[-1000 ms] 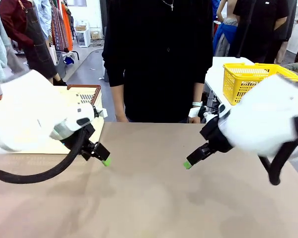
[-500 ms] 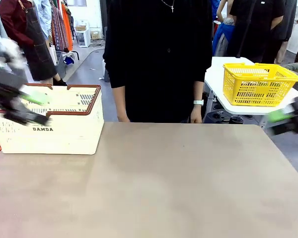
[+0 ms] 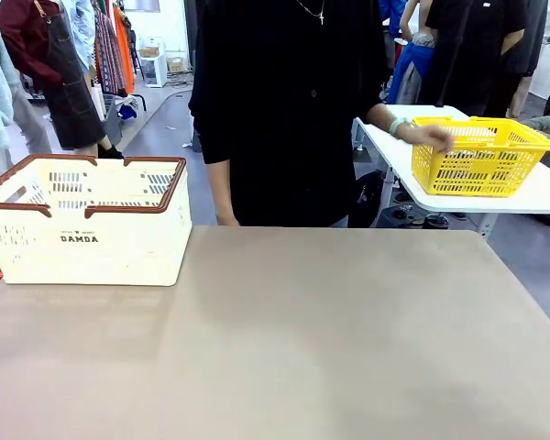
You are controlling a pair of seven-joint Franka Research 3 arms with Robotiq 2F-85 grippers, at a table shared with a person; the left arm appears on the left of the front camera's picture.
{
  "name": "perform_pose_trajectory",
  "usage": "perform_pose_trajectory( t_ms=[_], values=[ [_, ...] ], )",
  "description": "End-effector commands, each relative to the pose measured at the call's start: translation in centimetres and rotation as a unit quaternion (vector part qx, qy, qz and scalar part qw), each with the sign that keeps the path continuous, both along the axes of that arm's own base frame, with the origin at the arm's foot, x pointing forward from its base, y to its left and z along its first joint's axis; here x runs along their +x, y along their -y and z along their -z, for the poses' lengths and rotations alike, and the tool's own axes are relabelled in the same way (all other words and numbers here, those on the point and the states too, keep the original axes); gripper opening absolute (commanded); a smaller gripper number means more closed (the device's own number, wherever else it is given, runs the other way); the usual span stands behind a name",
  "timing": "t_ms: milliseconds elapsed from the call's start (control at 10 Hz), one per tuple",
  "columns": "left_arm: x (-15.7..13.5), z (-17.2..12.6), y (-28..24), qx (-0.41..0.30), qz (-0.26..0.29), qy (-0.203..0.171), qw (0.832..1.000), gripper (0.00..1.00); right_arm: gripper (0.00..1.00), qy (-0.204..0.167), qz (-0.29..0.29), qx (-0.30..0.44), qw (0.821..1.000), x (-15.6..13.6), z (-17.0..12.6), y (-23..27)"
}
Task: Place the drinks into the Shopping basket.
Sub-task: Pick up one drink and place it into the Shopping basket.
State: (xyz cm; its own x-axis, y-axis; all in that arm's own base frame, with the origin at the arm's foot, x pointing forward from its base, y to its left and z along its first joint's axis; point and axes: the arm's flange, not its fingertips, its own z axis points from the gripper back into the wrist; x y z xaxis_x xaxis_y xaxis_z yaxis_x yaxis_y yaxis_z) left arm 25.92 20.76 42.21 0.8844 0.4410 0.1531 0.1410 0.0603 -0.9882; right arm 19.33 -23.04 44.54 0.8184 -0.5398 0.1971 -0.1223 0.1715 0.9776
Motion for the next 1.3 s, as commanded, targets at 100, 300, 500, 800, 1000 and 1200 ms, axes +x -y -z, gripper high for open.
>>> perform_pose_trajectory(
  t_ms=[100,300,500,800,1000,1200],
  values=[
    [1.4,1.7,-1.3,-0.025,-0.02,0.002,0.999,1.0,1.0,0.014,0.016,0.047,0.999,0.8,3.1,-0.8],
    [0.7,3.0,-1.3,-0.031,-0.025,-0.015,0.999,1.0,1.0,0.0,0.025,0.048,0.999,0.1,3.1,1.3],
    [0.7,3.0,-1.3,-0.031,-0.025,-0.015,0.999,1.0,1.0,0.0,0.025,0.048,0.999,0.1,3.1,1.3],
    [0.7,3.0,-1.3,-0.031,-0.025,-0.015,0.999,1.0,1.0,0.0,0.025,0.048,0.999,0.1,3.1,1.3],
    [0.7,3.0,-1.3,-0.031,-0.025,-0.015,0.999,1.0,1.0,0.0,0.025,0.048,0.999,0.1,3.1,1.3],
    [0.7,3.0,-1.3,-0.031,-0.025,-0.015,0.999,1.0,1.0,0.0,0.025,0.048,0.999,0.1,3.1,1.3]
  ],
)
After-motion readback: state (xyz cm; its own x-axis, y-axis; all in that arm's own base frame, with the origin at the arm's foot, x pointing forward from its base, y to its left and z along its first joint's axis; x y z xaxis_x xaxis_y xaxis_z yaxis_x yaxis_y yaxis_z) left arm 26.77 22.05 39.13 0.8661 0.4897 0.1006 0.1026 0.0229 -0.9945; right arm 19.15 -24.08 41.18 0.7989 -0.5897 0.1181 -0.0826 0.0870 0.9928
